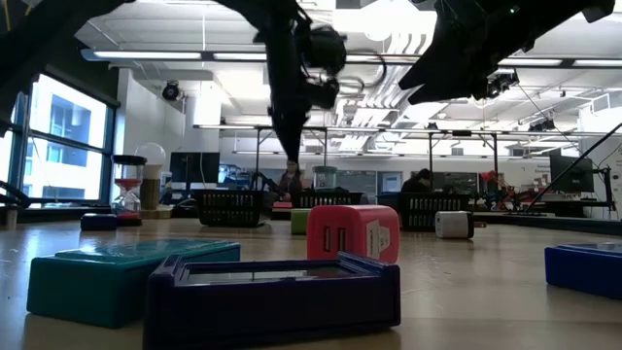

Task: Pick & Place Office items
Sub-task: Put the white charger charger adapter into the right black bin

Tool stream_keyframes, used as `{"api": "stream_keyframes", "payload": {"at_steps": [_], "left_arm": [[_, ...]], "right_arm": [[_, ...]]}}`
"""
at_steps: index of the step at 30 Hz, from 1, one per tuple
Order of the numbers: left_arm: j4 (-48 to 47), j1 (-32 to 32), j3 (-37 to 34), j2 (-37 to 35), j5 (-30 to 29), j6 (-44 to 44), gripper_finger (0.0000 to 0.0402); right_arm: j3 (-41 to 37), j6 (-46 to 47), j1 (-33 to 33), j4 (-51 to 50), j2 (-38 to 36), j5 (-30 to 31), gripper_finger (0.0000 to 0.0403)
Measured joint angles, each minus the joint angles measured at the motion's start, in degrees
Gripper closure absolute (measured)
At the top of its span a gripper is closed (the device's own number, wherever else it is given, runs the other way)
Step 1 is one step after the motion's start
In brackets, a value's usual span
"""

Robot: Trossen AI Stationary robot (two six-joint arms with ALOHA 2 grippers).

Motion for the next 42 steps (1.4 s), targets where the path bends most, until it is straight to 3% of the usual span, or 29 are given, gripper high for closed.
{"api": "stream_keyframes", "payload": {"at_steps": [6,14,21,30,37,42], "left_arm": [[-3.6,-1.6,0.0,-5.6,0.4,-5.4,0.0192],[-14.5,-4.0,-0.2,-11.3,7.0,-10.5,0.0192],[-14.7,-6.2,-9.5,-17.8,7.3,-13.8,0.0192],[5.2,-8.6,-30.9,-30.6,7.2,-16.3,0.0192],[19.1,-11.3,-42.2,-38.1,3.4,-17.6,0.0192],[29.6,-13.9,-47.9,-39.7,3.3,-17.8,0.0192]], "right_arm": [[0.0,0.0,0.0,-0.4,0.0,-0.2,0.0169],[0.0,1.2,0.0,-5.9,0.0,-0.8,0.0169],[0.0,1.1,0.0,-10.2,0.0,-12.3,0.0169],[0.0,-4.0,0.0,-10.9,0.0,-24.4,0.0169],[0.0,-4.5,-0.1,-11.4,1.3,-24.1,0.0169],[0.0,-4.7,-0.1,-12.7,4.9,-24.4,0.0169]]}}
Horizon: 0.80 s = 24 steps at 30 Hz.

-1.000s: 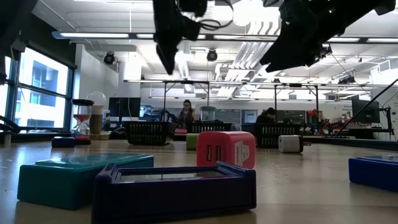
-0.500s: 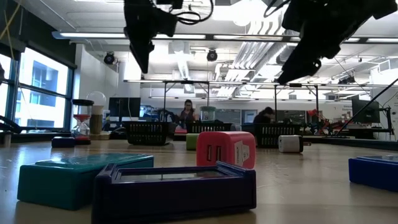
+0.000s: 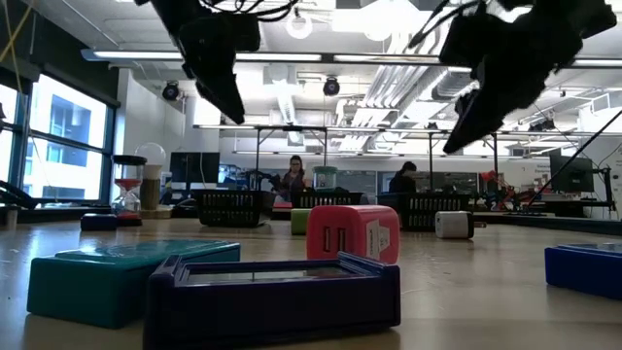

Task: Pick & Place Office items
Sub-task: Put the white charger charger adapter into the right black bin

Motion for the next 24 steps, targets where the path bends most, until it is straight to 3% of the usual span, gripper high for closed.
{"api": "stream_keyframes", "payload": {"at_steps": [5,13,24], "left_arm": [[8.2,-2.6,-4.1,0.3,0.0,2.5,0.0192],[11.7,-5.4,-5.1,0.3,0.0,2.8,0.0192],[15.9,-8.0,-5.1,0.3,0.1,4.3,0.0192]], "right_arm": [[0.0,-1.7,0.0,0.0,4.6,-0.1,0.0169],[0.0,-1.3,0.0,0.6,9.8,0.6,0.0169],[0.0,-3.1,0.0,2.2,10.7,3.1,0.0169]]}}
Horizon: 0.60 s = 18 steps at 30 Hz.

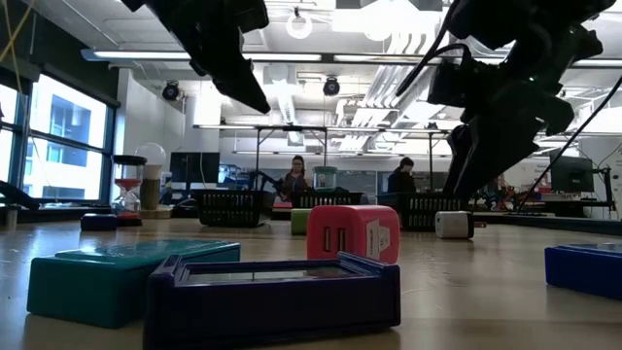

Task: Pick & Place Office items
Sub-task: Put the white charger charger adapter into the right black bin

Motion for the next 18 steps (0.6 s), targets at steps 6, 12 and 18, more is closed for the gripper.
{"api": "stream_keyframes", "payload": {"at_steps": [6,12,18], "left_arm": [[0.2,-0.1,0.0,0.1,0.0,0.2,0.0192],[0.6,-0.1,0.0,2.2,0.0,0.8,0.0192],[1.3,-0.1,0.0,5.6,0.9,0.8,0.0192]], "right_arm": [[0.0,-1.3,-1.4,-1.0,0.0,0.2,0.0169],[0.0,-1.6,-3.9,-2.9,0.0,-0.2,0.0169],[0.0,-2.6,-4.3,-3.5,0.2,-0.4,0.0169]]}}
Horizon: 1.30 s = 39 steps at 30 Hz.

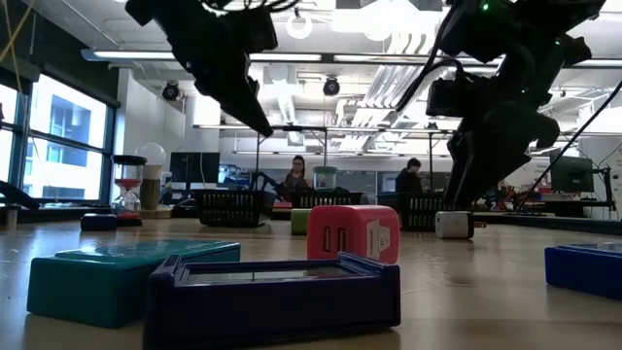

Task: Pick & Place Office items
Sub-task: Put the white charger charger adapter into the right black bin

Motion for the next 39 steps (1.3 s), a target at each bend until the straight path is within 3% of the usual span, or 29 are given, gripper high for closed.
{"api": "stream_keyframes", "payload": {"at_steps": [6,11,25,29,35,39], "left_arm": [[2.3,-1.1,0.0,1.0,6.9,1.2,0.0192],[2.5,-2.3,0.0,1.0,7.1,2.1,0.0192],[2.4,-2.7,0.0,1.0,7.1,2.1,0.0192],[2.4,-2.7,0.0,1.0,7.1,2.1,0.0192],[2.4,-2.7,0.0,1.0,7.1,2.1,0.0192],[2.4,-2.7,0.0,1.0,7.1,2.1,0.0192]], "right_arm": [[0.0,0.0,0.0,0.2,1.9,-0.4,0.0169],[0.0,0.0,0.0,0.4,5.2,2.5,0.0169],[0.1,-0.4,0.0,4.6,9.0,2.0,0.0171],[0.1,-1.2,0.0,4.7,9.0,1.1,0.0196],[0.1,-1.5,0.0,4.7,9.0,0.3,0.0278],[0.1,0.2,0.0,4.7,8.8,0.8,0.0283]]}}
